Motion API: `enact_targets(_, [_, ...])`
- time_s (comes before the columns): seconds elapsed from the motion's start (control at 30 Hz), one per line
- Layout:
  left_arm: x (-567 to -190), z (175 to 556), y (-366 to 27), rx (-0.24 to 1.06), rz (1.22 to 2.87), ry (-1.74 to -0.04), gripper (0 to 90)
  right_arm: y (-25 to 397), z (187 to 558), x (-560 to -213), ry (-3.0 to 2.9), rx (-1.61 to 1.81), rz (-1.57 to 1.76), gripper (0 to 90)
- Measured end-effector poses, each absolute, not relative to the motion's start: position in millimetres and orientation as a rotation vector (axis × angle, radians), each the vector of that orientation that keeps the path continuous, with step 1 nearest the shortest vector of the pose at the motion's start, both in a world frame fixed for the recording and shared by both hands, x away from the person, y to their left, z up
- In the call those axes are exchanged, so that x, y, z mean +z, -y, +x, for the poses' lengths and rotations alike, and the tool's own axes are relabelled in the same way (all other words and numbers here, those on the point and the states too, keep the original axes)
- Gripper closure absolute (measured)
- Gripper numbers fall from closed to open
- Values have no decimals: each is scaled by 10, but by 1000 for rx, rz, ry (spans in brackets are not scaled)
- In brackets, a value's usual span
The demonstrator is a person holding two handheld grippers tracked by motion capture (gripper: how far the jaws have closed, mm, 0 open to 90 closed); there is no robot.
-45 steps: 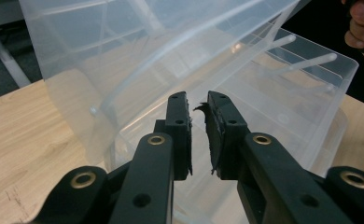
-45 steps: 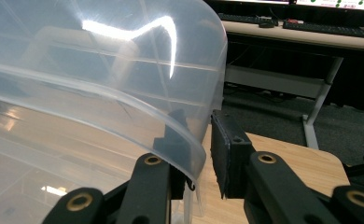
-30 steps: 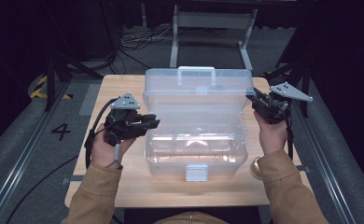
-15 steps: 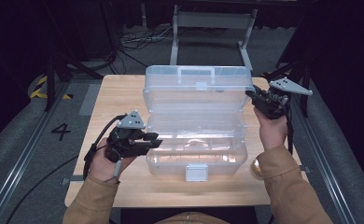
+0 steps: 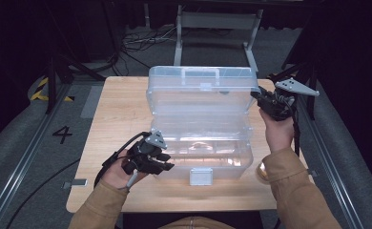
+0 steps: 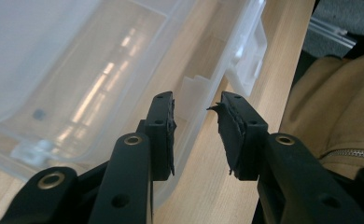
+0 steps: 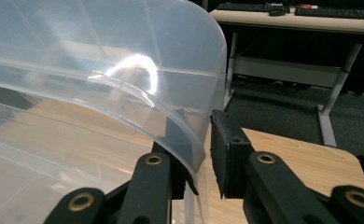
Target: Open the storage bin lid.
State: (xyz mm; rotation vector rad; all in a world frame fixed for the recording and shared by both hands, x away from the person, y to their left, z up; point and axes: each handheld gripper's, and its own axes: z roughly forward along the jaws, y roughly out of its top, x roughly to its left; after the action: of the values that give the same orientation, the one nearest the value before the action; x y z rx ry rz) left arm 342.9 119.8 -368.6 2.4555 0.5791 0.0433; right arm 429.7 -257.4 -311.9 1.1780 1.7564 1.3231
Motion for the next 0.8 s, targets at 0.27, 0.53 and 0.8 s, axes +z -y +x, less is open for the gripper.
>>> enact_targets(0.27, [-3809,3459,-1113,16,2515,-576,649,2568,4297,-3120,-1751,1325,1177,770])
enact_targets(0.53, [-3932,3503,-1060,-20,2570,-576,661,2536,4299,-3132,-1710,1323,1163,773])
enact_targets(0.8, [-3998,3522,-1036,-21,2608,-609,712,2498,4324,-3135,-1660,1319,1174,785])
